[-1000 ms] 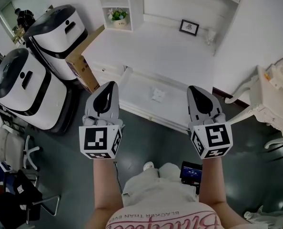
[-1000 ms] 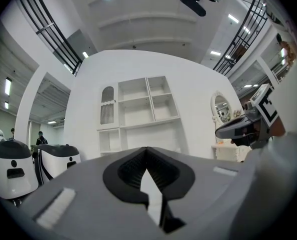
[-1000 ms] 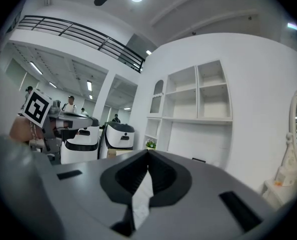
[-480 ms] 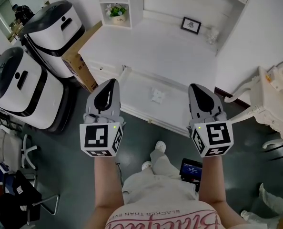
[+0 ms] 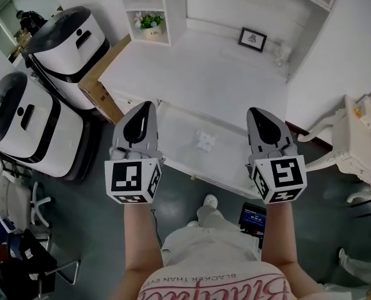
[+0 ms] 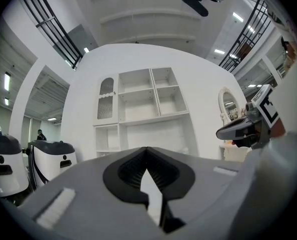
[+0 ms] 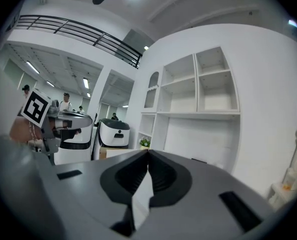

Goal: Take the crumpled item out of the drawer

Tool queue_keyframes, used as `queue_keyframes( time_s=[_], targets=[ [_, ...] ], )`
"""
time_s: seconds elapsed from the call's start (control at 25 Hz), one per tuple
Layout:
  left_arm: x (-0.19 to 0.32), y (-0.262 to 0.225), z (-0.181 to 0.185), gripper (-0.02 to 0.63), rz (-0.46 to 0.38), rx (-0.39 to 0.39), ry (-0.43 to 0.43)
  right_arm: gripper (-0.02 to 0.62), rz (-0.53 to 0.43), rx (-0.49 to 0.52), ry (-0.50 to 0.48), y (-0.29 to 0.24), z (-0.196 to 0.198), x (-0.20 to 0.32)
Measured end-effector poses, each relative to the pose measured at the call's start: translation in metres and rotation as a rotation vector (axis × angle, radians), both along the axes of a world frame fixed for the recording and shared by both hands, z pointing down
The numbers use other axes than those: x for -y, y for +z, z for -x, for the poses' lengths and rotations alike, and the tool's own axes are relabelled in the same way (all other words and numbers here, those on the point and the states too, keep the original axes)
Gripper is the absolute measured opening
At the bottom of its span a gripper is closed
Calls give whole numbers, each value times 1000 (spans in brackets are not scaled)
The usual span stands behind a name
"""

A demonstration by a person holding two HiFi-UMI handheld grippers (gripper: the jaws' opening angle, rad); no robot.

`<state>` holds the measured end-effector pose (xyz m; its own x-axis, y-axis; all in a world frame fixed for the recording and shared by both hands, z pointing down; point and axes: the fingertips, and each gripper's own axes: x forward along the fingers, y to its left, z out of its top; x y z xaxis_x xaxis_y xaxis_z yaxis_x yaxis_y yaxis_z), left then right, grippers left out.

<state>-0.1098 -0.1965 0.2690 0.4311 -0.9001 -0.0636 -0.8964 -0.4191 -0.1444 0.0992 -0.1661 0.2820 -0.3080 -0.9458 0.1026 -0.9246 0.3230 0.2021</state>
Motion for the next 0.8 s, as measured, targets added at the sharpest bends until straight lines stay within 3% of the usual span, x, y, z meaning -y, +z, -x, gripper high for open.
queue_keyframes(
  time_s=[0.48,0.6,0.72,0.8],
  targets=[
    [58,2,-20,6,11,-1,-56,21,57,55,-56,12,-24,71],
    [63,2,-24,6,12,0,-69,201,58,81,-100,12,-25,80],
    [68,4,-26,6,19,7,-82,297,47,115,-119,10,-26,88],
    [70,6,-27,5,22,17,-82,311,51,137,-118,12,-27,92]
  ],
)
